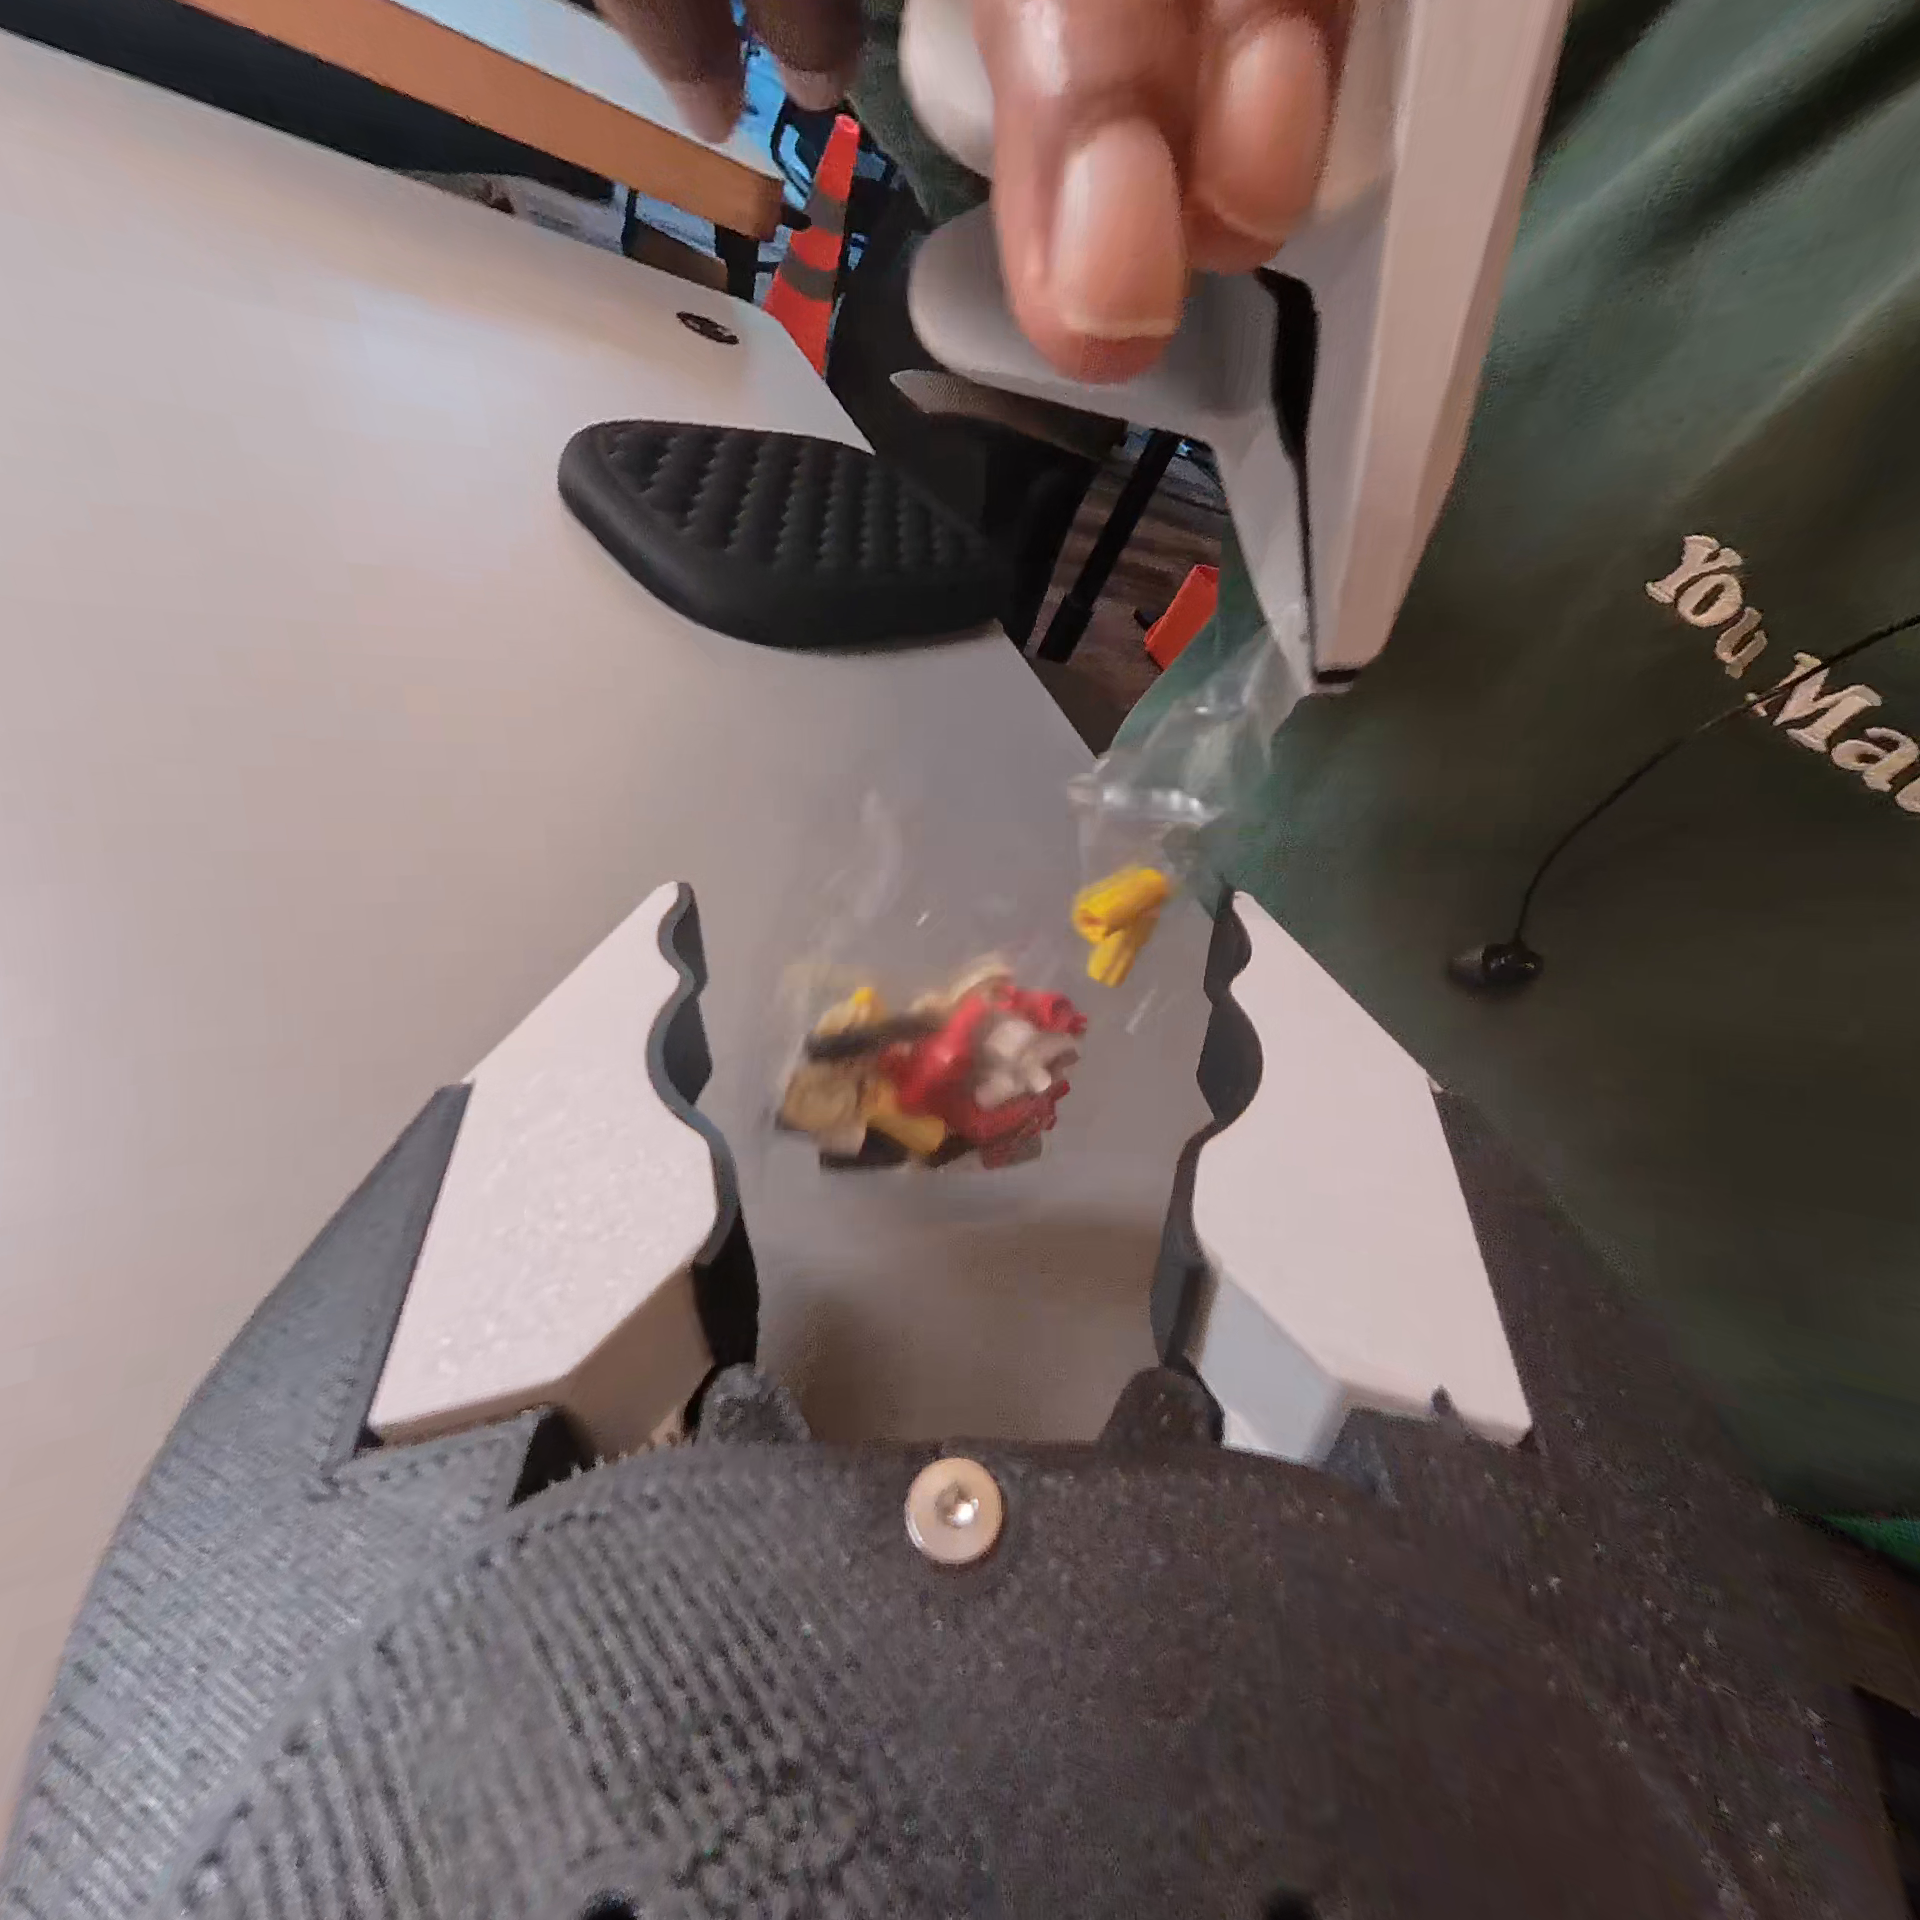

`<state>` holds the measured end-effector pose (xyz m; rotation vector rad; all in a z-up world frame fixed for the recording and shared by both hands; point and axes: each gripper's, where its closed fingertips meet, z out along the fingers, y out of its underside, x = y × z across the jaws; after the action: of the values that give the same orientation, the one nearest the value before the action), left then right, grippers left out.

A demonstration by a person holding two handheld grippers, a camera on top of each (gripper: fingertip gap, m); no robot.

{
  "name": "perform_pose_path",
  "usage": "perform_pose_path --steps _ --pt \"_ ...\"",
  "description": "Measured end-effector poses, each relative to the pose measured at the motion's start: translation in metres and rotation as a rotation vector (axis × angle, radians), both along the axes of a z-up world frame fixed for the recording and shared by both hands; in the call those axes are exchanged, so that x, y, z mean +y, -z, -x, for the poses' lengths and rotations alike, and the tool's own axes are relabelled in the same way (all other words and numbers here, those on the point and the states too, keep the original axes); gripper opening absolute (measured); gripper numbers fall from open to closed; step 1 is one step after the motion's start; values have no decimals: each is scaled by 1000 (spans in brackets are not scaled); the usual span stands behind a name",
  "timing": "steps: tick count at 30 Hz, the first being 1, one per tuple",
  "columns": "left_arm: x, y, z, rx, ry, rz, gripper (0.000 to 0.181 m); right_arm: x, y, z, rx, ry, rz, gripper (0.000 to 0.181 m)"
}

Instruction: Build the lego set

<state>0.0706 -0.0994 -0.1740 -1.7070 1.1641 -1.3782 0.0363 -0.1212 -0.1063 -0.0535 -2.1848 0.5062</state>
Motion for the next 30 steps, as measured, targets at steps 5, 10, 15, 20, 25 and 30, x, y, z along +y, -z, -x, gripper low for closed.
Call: perform_pose_path --steps 5,10,15,20,25,30 --pt "-9 -15 -7 -44 10 -73 75 3 -1 2 7 9 -1 0" --pt "-20 -18 -3 -67 66 -55 39 6 -5 0 17 23 -15 0" --pt "-22 -31 2 -117 36 -77 24 19 -9 -5 27 66 -26 0" --pt "-21 -34 0 -130 10 -80 25 21 -10 -6 42 91 -12 0" --pt "-13 -23 4 -50 -47 -103 32 20 -7 -3 37 96 -21 0" --pt "-16 -1 11 116 -75 -145 35 19 1 1 18 93 -19 0"
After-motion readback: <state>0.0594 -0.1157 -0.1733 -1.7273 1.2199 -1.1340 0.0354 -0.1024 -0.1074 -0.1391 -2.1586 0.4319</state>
